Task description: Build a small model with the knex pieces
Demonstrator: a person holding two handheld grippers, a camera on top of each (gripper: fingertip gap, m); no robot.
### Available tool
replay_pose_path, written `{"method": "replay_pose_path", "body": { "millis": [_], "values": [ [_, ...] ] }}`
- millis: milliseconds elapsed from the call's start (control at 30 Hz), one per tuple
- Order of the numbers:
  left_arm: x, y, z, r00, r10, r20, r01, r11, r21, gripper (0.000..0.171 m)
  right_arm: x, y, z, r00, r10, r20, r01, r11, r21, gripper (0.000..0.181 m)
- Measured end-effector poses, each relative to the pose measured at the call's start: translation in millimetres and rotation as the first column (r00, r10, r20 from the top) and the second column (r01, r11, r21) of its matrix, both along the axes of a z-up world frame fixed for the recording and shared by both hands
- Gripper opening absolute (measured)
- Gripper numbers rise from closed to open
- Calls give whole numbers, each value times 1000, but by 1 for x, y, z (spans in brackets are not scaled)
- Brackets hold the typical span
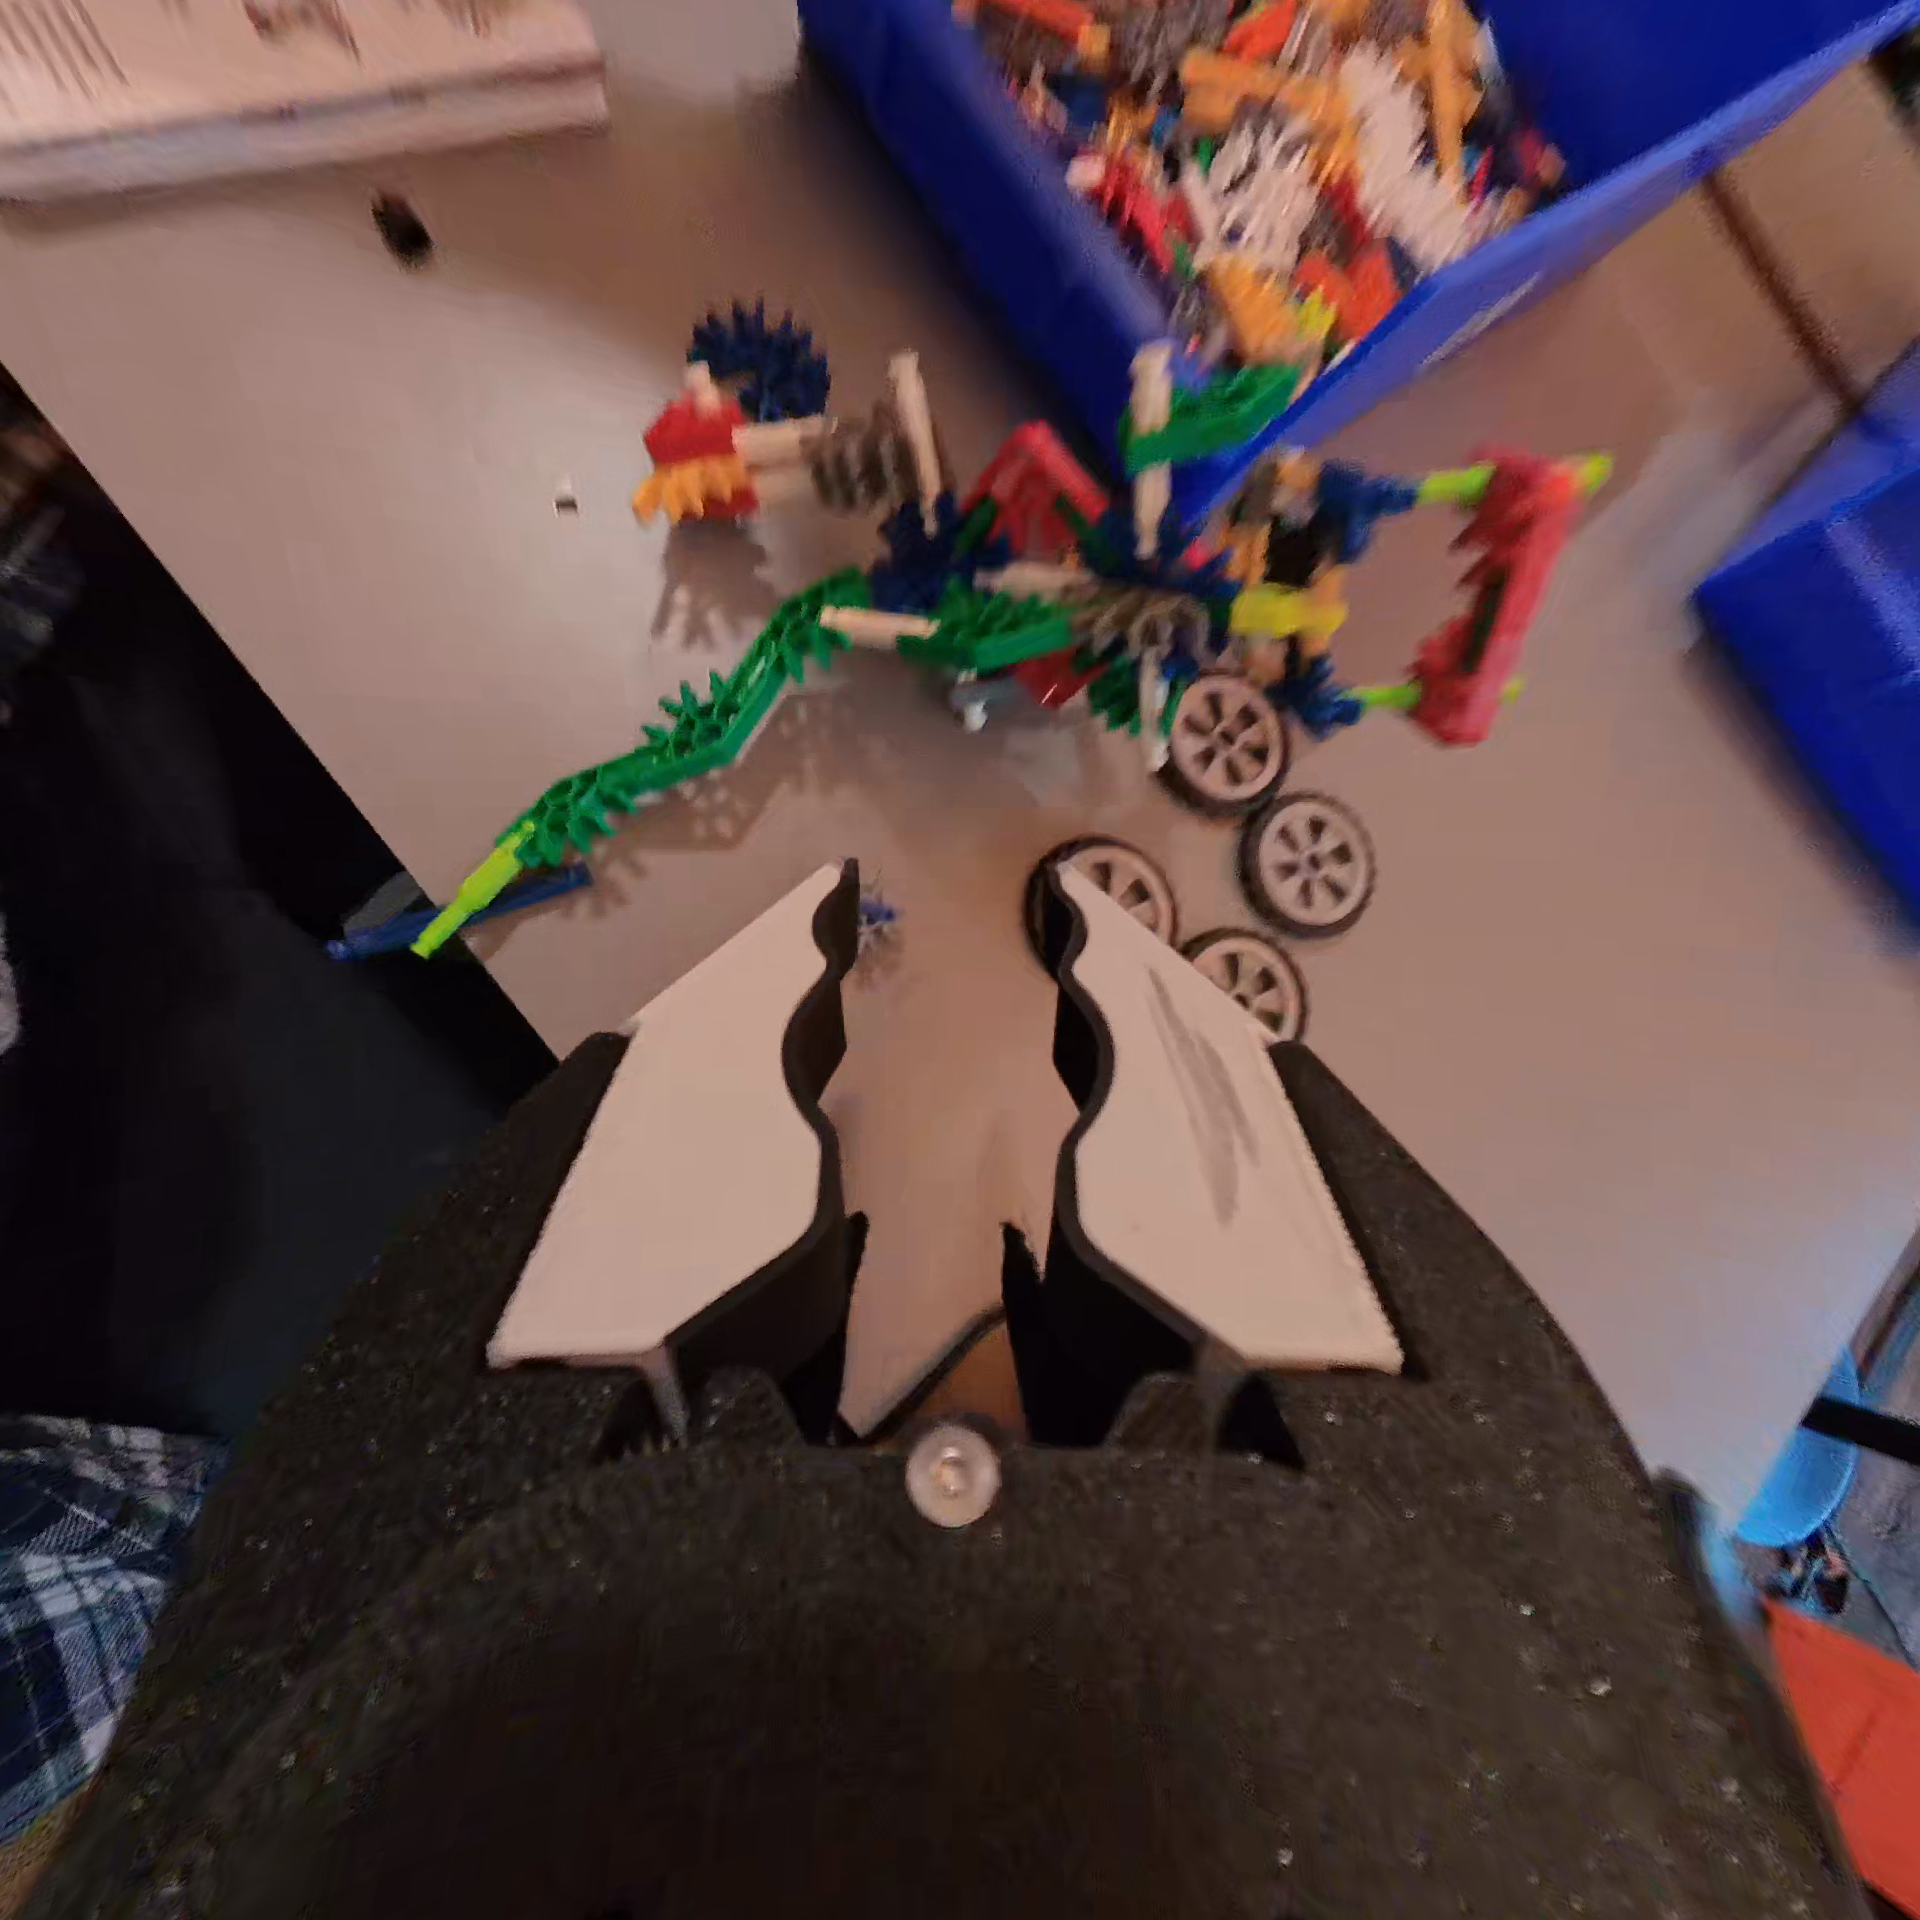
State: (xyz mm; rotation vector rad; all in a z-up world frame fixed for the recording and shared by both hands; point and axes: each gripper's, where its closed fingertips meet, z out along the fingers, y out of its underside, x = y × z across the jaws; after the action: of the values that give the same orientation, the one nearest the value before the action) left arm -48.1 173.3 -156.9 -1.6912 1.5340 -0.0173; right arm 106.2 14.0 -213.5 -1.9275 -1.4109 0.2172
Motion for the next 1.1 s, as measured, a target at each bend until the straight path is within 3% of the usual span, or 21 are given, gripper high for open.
{"method": "replay_pose_path", "body": {
  "millis": [67, 133, 267, 433, 733, 867, 1000, 1100],
  "values": [
    [-22, 21, -9, 991, 132, -27, -132, 991, -14, 31, 3, -3, -24, 999, -13, 47, 15, 999, -38, 37],
    [-28, 27, -9, 986, 168, -13, -168, 986, -19, 33, 3, -6, -43, 997, -19, 81, 24, 998, -66, 39],
    [-17, 19, 3, 991, 130, 29, -129, 992, -13, 36, 0, -6, -64, 996, -21, 90, 29, 995, -93, 35],
    [4, 1, 14, 997, 55, 60, -54, 999, -6, 35, -5, -5, -66, 998, -15, 54, 21, 995, -100, 25],
    [44, -39, 17, 992, -115, 51, 116, 993, -18, 35, -6, -5, -58, 999, -28, 22, 30, 995, -96, 30],
    [51, -49, 13, 988, -151, 25, 151, 988, -16, 35, -4, -1, -65, 998, -40, 51, 44, 996, -83, 23],
    [60, -58, 16, 981, -192, 34, 192, 981, -8, 35, -6, 1, -55, 998, -54, -12, 53, 995, -81, 23],
    [64, -64, 18, 977, -213, 27, 213, 977, 2, 35, -8, 2, -35, 985, -79, -154, 63, 992, -109, 23]
  ]
}}
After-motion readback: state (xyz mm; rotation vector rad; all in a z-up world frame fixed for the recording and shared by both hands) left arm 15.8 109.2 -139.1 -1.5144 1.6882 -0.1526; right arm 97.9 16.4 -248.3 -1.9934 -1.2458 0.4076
